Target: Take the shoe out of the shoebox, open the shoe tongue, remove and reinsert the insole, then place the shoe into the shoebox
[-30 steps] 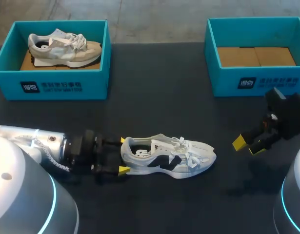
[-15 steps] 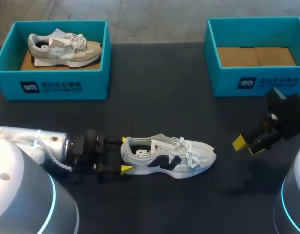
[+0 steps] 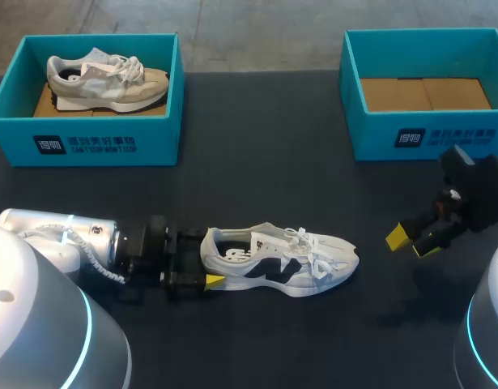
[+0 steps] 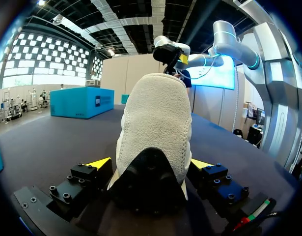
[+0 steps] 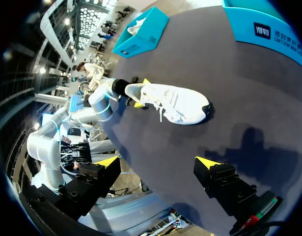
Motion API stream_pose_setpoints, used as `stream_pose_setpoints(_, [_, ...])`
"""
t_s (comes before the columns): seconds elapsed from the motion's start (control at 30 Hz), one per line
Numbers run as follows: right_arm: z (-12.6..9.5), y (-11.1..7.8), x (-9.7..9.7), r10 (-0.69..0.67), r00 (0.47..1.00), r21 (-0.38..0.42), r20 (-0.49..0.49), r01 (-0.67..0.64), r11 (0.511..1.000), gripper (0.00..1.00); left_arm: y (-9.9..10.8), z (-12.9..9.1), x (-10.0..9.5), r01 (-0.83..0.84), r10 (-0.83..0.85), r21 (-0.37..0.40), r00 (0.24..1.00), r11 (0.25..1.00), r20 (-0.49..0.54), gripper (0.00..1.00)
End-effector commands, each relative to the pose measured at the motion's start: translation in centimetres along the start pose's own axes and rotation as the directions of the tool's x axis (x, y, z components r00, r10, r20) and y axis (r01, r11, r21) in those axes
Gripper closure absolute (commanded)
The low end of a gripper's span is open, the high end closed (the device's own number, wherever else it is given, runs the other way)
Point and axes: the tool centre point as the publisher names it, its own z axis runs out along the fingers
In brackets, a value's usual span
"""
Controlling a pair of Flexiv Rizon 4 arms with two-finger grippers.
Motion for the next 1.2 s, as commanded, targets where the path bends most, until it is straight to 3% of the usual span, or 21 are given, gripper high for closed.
stream_pose_setpoints(0.03, [0.0, -0.1, 0.0, 0.001, 1.0, 0.0, 0.002, -0.001, 1.0, 0.0, 0.2, 0.5, -0.4, 0.002, -0.002, -0.002, 1.0, 1.0, -0.006, 0.0])
stream_pose_setpoints(1.2, [0.0, -0.1, 0.0, 0.001, 1.0, 0.0, 0.002, -0.001, 1.0, 0.0, 0.2, 2.5, 0.1, 0.014, -0.014, -0.004, 0.999, 1.0, -0.052, 0.0])
